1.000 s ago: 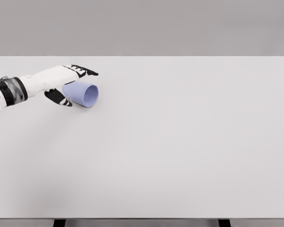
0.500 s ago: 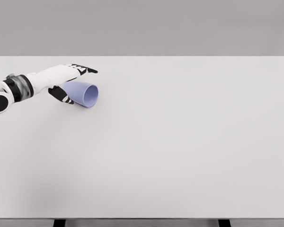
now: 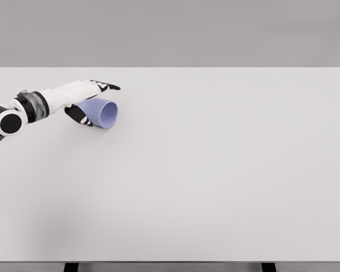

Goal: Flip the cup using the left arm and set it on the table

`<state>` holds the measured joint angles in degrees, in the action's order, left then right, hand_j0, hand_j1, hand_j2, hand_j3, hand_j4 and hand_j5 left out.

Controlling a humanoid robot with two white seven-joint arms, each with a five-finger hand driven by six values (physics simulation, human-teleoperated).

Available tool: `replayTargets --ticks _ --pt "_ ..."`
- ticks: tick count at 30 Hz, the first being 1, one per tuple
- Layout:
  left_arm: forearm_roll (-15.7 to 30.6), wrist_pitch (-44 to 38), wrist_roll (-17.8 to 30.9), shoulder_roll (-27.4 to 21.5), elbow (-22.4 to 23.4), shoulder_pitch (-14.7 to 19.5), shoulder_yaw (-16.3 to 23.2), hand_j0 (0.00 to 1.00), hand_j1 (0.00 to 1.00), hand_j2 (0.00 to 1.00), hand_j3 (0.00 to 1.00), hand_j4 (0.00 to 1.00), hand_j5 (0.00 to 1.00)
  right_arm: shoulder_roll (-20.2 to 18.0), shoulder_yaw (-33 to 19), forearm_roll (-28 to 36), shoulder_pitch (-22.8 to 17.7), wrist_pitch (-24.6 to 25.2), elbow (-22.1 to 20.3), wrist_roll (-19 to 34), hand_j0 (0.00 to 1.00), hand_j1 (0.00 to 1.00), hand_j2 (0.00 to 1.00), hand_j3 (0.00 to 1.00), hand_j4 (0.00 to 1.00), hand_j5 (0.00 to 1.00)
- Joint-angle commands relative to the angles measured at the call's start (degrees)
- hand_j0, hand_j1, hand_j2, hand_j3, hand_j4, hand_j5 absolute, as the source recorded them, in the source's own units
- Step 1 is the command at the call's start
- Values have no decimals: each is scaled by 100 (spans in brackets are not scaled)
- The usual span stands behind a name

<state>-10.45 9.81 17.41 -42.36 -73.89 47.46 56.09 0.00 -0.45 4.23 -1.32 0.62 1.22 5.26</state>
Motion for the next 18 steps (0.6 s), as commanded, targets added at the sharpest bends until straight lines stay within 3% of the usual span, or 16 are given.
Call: replayTargets --ticks 1,18 --pt "8 -5 -1 88 6 0 34 100 100 100 100 100 100 0 1 -1 0 0 1 1 100 100 100 100 100 100" --pt "-1 -23 -10 141 252 -70 60 100 100 100 100 100 100 0 1 -1 0 0 1 1 100 100 100 100 100 100"
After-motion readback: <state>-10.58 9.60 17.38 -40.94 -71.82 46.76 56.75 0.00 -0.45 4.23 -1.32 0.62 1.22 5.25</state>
